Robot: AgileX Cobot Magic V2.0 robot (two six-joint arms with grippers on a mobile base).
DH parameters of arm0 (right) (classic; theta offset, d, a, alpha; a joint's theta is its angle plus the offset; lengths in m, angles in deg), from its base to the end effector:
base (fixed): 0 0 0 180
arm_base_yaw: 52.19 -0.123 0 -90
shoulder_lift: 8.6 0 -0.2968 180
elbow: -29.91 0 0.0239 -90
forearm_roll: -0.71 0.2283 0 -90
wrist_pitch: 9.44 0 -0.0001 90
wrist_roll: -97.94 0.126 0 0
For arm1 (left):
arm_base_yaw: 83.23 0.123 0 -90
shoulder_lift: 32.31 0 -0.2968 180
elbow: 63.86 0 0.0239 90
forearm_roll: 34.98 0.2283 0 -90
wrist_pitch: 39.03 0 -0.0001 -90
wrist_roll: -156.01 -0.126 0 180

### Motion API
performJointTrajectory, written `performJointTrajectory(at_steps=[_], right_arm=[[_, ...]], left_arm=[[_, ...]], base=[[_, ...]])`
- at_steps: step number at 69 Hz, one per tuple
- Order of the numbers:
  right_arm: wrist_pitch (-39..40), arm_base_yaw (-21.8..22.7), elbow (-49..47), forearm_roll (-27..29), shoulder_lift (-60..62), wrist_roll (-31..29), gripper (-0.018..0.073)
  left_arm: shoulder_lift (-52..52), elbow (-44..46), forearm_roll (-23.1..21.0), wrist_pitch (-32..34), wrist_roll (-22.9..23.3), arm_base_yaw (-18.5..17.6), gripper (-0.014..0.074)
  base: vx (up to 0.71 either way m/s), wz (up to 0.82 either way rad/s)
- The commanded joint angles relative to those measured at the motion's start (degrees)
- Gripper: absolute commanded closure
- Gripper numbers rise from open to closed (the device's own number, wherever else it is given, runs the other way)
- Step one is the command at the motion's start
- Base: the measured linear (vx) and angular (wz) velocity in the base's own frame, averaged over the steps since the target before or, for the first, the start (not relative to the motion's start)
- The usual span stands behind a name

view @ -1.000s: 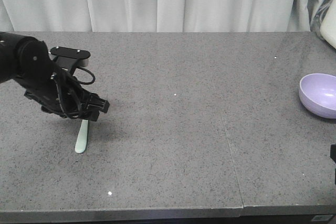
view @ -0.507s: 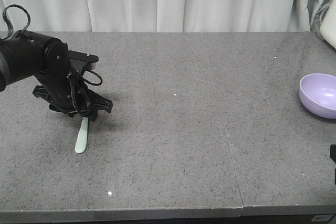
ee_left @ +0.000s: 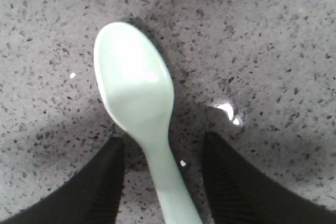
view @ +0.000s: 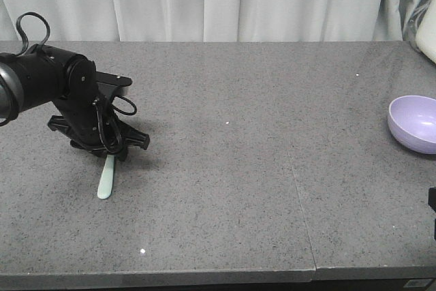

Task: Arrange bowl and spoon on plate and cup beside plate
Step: 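Lower the left gripper onto the pale green spoon handle and close, then lift the green spoon with the left gripper toward the robot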

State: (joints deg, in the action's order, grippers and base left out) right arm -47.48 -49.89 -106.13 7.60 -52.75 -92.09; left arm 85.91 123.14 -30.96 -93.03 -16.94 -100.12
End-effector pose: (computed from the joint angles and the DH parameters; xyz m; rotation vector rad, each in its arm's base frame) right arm 0.1164 0.0047 0.2873 -0.0854 2.1946 0.0138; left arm 0.3790 -0.1076 0.2025 0.2952 2.8613 0.0100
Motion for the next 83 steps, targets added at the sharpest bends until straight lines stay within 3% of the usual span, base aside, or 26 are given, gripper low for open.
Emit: performJointTrajectory(at_steps=[1, 10, 19, 30, 49, 57, 66, 71, 83], right_arm=[[3.43, 0.28, -1.88, 0.25, -0.37, -0.54, 0.0075], [3.43, 0.28, -1.88, 0.25, -0.37, -0.54, 0.0075], [3.43, 0.28, -1.88, 0.25, -0.37, -0.54, 0.0075], [3.43, 0.28, -1.88, 0.25, -0.37, -0.54, 0.0075], [3.44, 0.28, -1.88, 0.2, -0.37, -0.54, 0.0075], [3.44, 0.28, -1.88, 0.2, -0.37, -0.54, 0.0075], [3.44, 0.28, -1.88, 0.2, -0.37, -0.54, 0.0075], [3.44, 0.28, -1.88, 0.2, -0.37, -0.54, 0.0075], [3.44, 0.28, -1.88, 0.26, -0.37, -0.49, 0.0075]], left_arm=[[-2.11, 1.18, 0.38, -0.13, 0.53, -0.37, 0.0363], [-2.11, 1.18, 0.38, -0.37, 0.49, -0.37, 0.0475], [-2.72, 1.18, 0.38, -0.31, 0.49, -0.37, 0.053], [-5.32, 1.18, 0.96, -0.87, 0.35, -0.37, 0.0542], [-11.89, 1.18, 7.94, -5.7, 0.35, -0.11, 0.0541], [-16.36, -1.36, 10.03, -5.14, 0.35, 2.07, 0.0541], [-23.66, -7.97, 9.81, -2.2, 0.22, 7.37, 0.0541], [-28.08, -12.18, 8.69, -0.03, -0.8, 10.31, 0.0541], [-38.29, -21.16, -3.15, 5.87, -9.0, 16.38, 0.0541]], base=[[0.0, 0.0], [0.0, 0.0], [0.0, 0.0], [0.0, 0.0], [0.0, 0.0], [0.0, 0.0], [0.0, 0.0], [0.0, 0.0], [0.0, 0.0]])
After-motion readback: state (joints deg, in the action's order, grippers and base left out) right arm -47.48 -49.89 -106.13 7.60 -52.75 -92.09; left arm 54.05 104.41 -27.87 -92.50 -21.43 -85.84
